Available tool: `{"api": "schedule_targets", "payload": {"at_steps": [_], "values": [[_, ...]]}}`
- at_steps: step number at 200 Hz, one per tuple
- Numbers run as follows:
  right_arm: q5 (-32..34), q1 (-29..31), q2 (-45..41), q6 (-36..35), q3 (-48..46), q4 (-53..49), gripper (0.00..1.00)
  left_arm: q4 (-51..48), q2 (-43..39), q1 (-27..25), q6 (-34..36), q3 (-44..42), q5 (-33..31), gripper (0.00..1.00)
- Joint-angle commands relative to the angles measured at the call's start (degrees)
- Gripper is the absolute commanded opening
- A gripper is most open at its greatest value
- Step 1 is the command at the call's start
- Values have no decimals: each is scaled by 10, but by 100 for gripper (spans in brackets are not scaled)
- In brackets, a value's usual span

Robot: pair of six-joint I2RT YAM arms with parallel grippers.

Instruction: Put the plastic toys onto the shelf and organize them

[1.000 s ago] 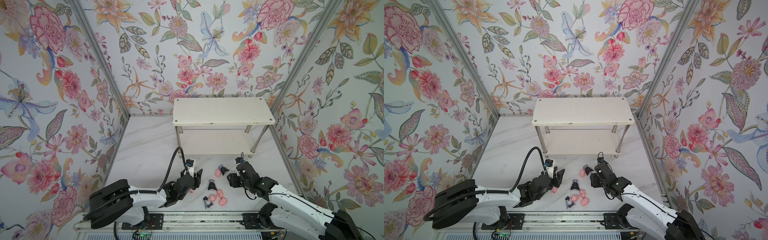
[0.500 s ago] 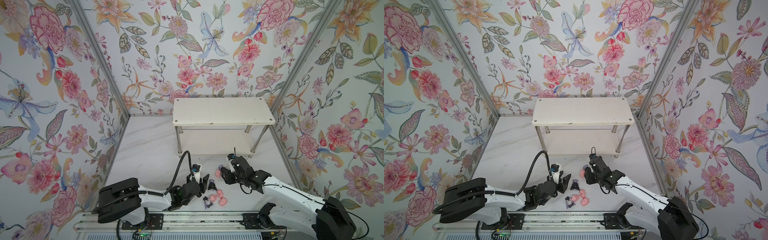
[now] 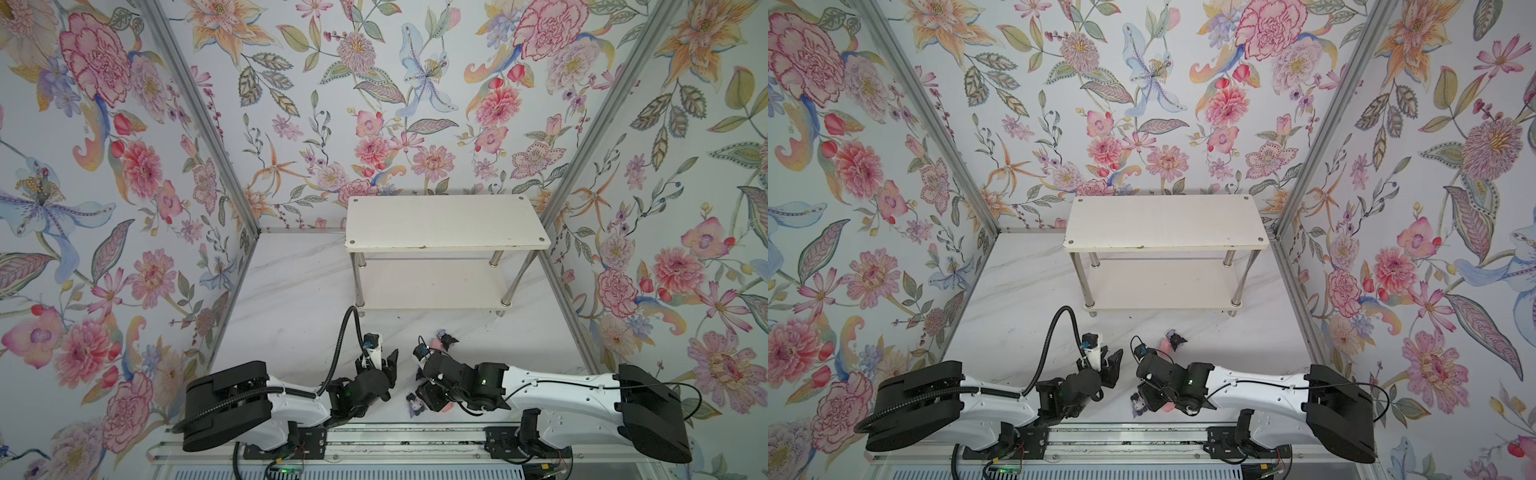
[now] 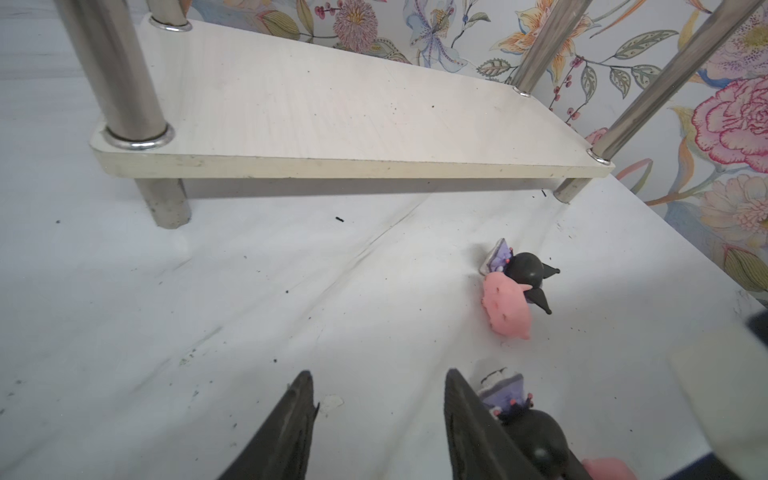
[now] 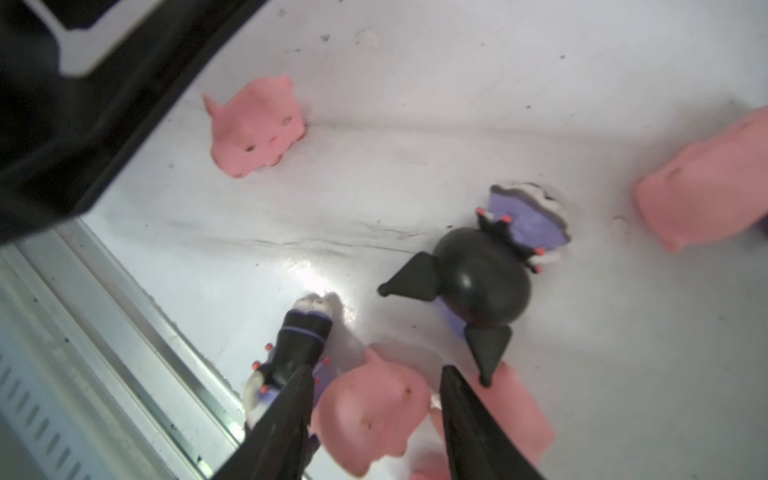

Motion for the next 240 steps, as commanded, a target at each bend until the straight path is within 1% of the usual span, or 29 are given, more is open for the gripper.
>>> {"api": "schedule_targets", "payload": {"at_steps": [1, 30, 34, 65, 116, 158, 185, 194, 202, 217, 240], "values": [[41, 23, -11, 26, 21, -16, 52, -5, -34, 8, -35, -31, -39, 52], [48, 46, -23, 33, 33, -34, 52, -20, -70, 8, -39, -40, -52, 52], [48, 50, -23, 34, 35, -37, 52, -22, -74, 8, -41, -57, -54, 52], [46, 78, -11, 45, 43, -43, 52, -17, -96, 8, -53, -81, -60, 52], [28, 126, 66, 51, 63, -44, 54, -11, -111, 11, -62, -101, -67, 53], [48, 115, 122, 40, 79, -42, 54, -3, -116, 13, -68, -114, -68, 53], [46, 99, 138, 16, 87, -37, 43, 4, -118, 13, -68, -120, -70, 54], [45, 90, 142, 3, 90, -37, 38, 7, -118, 14, -68, -122, -70, 53], [43, 83, 143, -12, 93, -37, 36, 9, -119, 14, -68, -124, -70, 54], [43, 62, 142, -45, 100, -37, 34, 12, -119, 16, -68, -125, -70, 54], [46, 29, 148, -123, 124, -37, 32, 20, -118, 17, -66, -131, -70, 54]]}}
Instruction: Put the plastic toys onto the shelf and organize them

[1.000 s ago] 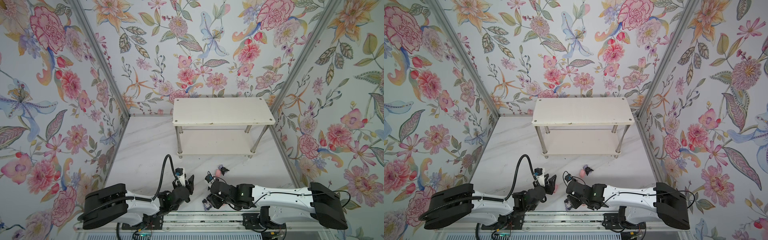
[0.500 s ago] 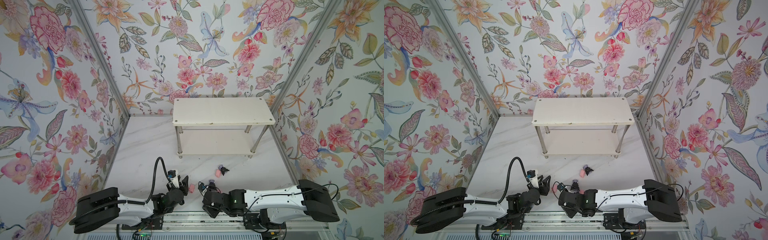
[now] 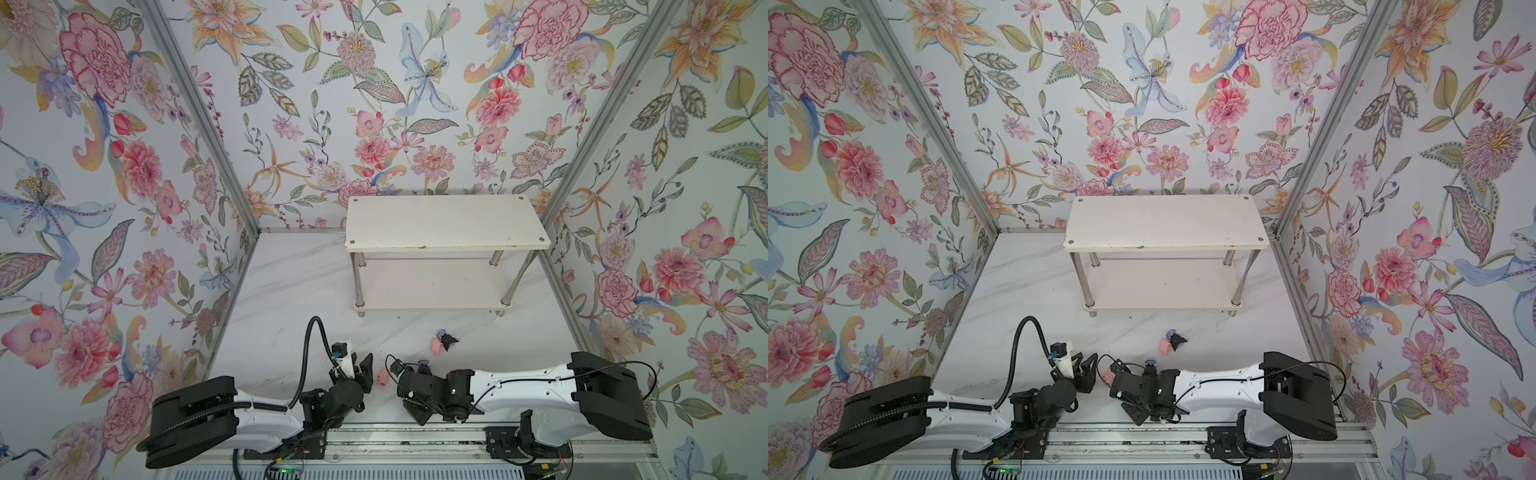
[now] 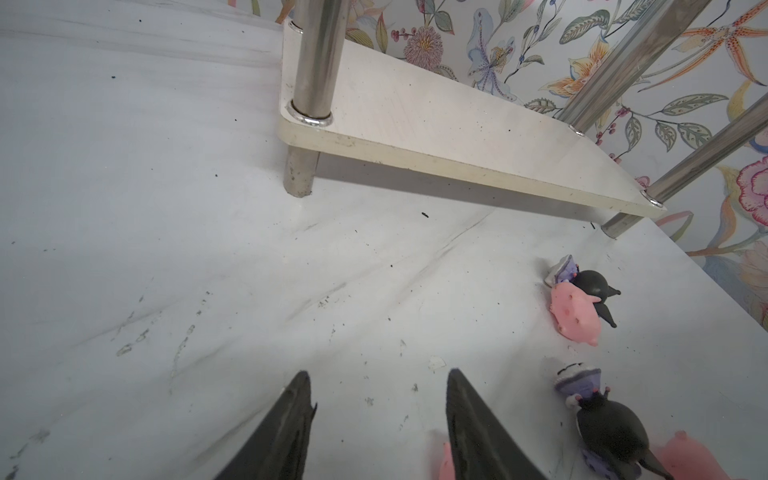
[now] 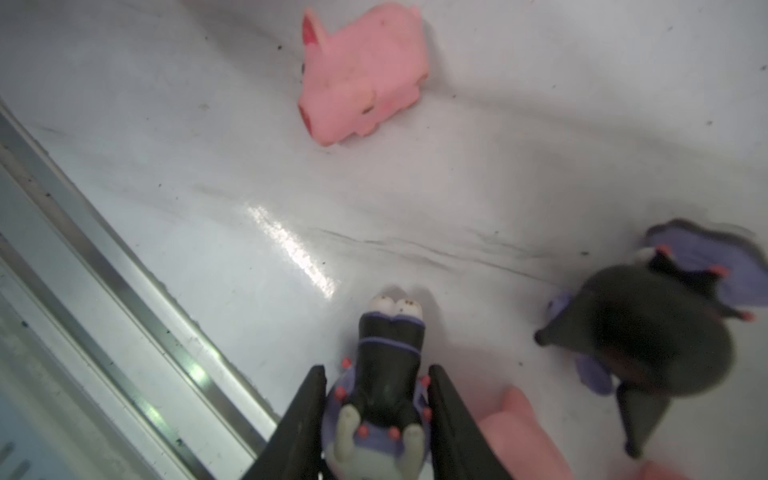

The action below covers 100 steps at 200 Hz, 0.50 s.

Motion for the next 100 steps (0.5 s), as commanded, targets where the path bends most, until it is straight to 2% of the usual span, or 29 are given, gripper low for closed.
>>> {"api": "schedule_targets", "payload": {"at_steps": [1, 26, 68, 100], "values": [[14, -30, 9, -91, 33, -11, 32, 17, -4, 8, -6, -12, -21, 54], [17, -65, 32, -150, 67, -11, 30, 27, 0, 14, -5, -16, -17, 54], [-37, -109, 92, -213, 113, -6, 29, 20, -10, 19, 2, -14, -10, 54], [-71, -117, 129, -216, 124, 1, 36, 16, -18, 21, 1, -20, -10, 54]]}}
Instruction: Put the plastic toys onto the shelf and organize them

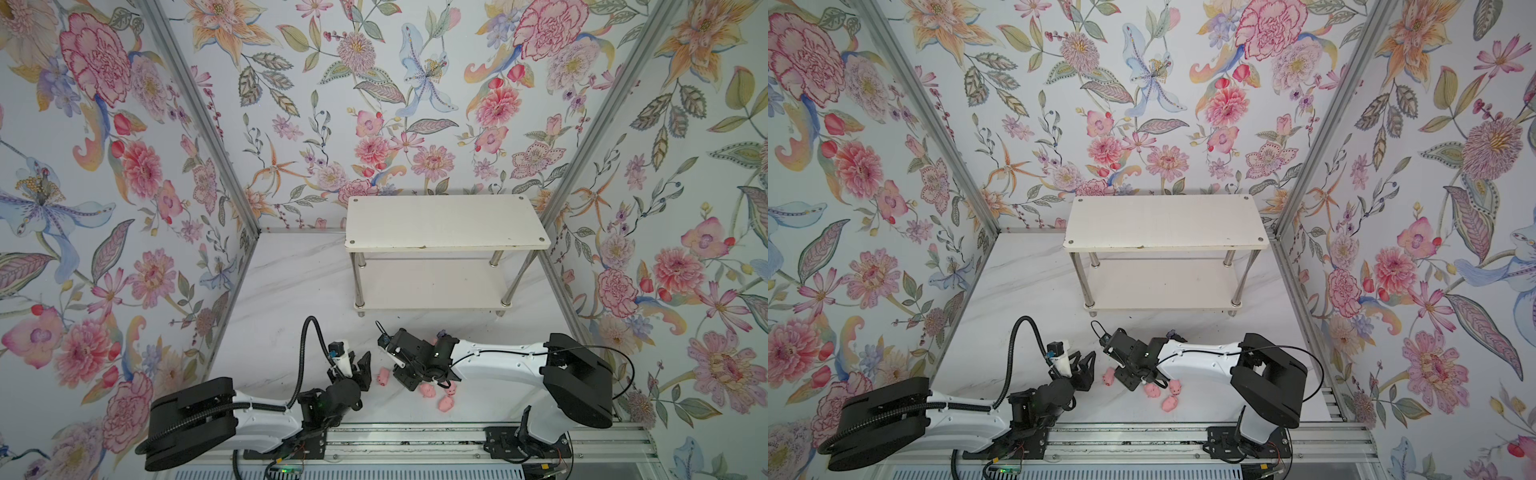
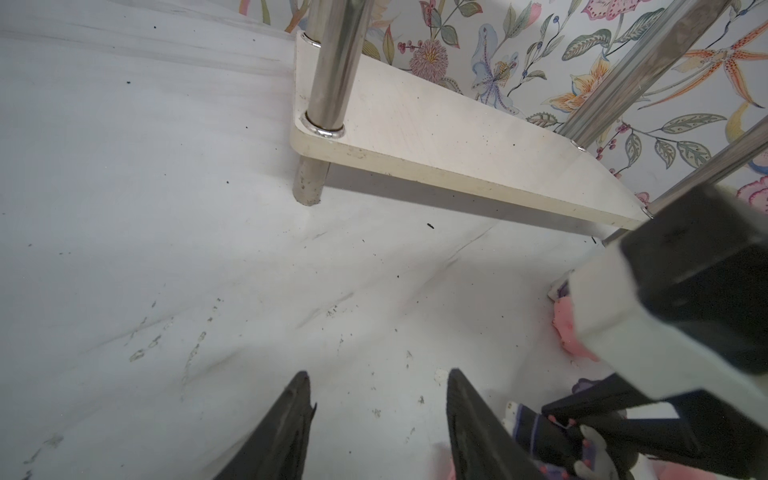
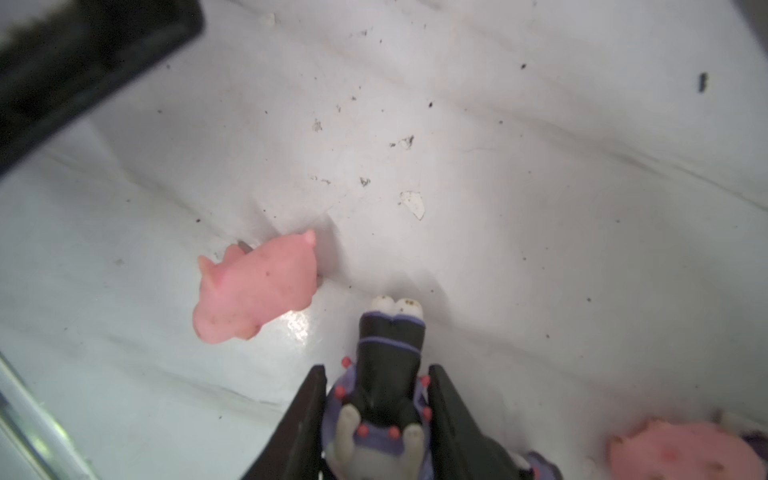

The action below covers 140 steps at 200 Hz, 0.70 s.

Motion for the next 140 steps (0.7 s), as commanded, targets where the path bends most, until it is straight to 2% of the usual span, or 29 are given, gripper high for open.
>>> {"api": "schedule_targets", "payload": {"at_steps": [1, 41, 68, 101, 140], "values": [[-38, -2, 23, -25, 13, -3, 37, -1, -9, 9, 0, -12, -10, 54], [-48, -5, 24, -12, 14, 8, 53, -8, -27, 20, 6, -15, -6, 54], [-54, -15, -5, 1, 7, 15, 60, -40, -32, 27, 28, 9, 1, 55], [-66, -33, -70, 29, -21, 28, 62, -49, -28, 36, 51, 31, 17, 55], [-108, -58, -170, 91, -90, 56, 60, -63, -6, 53, 78, 70, 63, 55]]}}
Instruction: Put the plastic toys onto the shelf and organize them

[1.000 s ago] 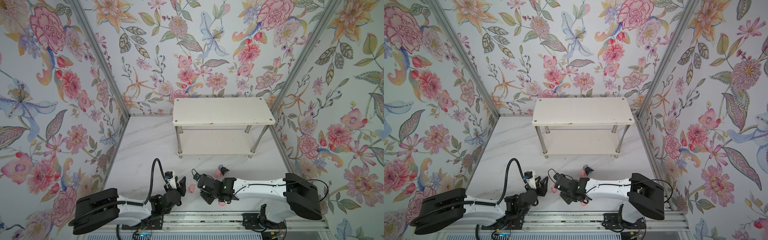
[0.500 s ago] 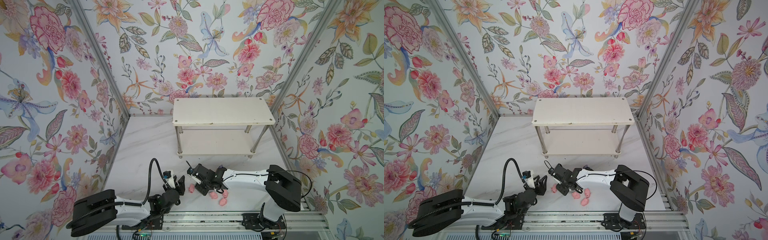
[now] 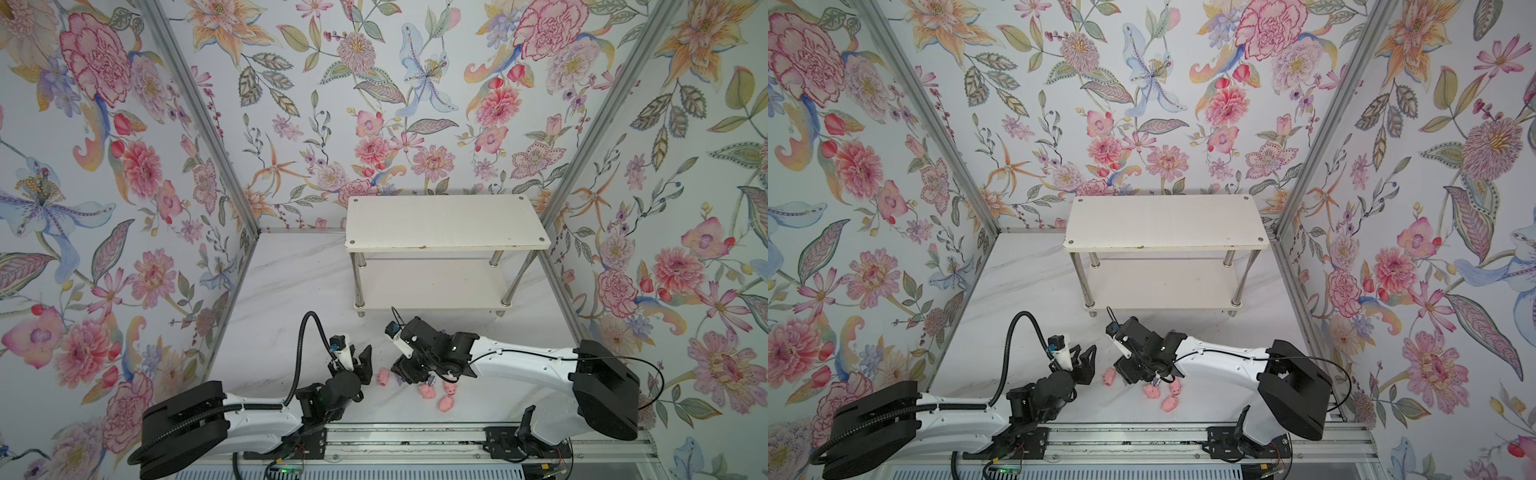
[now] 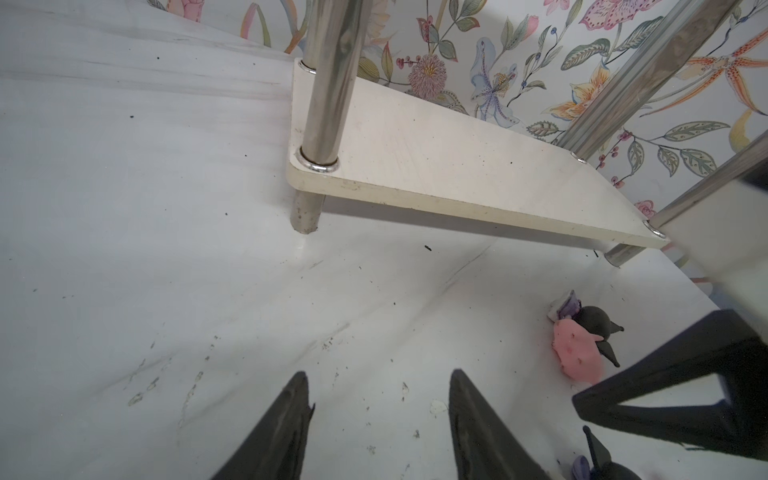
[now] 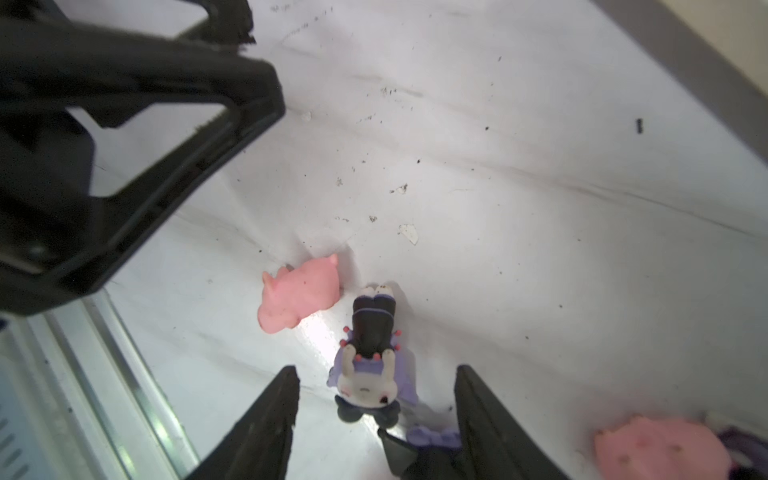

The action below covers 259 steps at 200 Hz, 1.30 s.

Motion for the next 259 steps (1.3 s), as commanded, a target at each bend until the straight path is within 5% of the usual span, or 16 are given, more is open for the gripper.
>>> {"api": "schedule_targets", "payload": {"at_steps": [1, 52, 119, 207, 259], "values": [[-39, -15, -50, 55, -44, 18, 60, -24, 15, 14, 34, 34, 34, 55], [-128, -30, -79, 131, -116, 48, 50, -54, 42, 37, 50, 98, 86, 47], [-192, -63, -96, 223, -173, 144, 67, -63, 73, 38, 23, 107, 107, 51], [-227, -94, -46, 275, -180, 221, 63, 2, 123, 52, 12, 96, 139, 50], [-208, -56, -108, 306, -188, 139, 64, 8, 120, 72, 17, 97, 150, 49]]}}
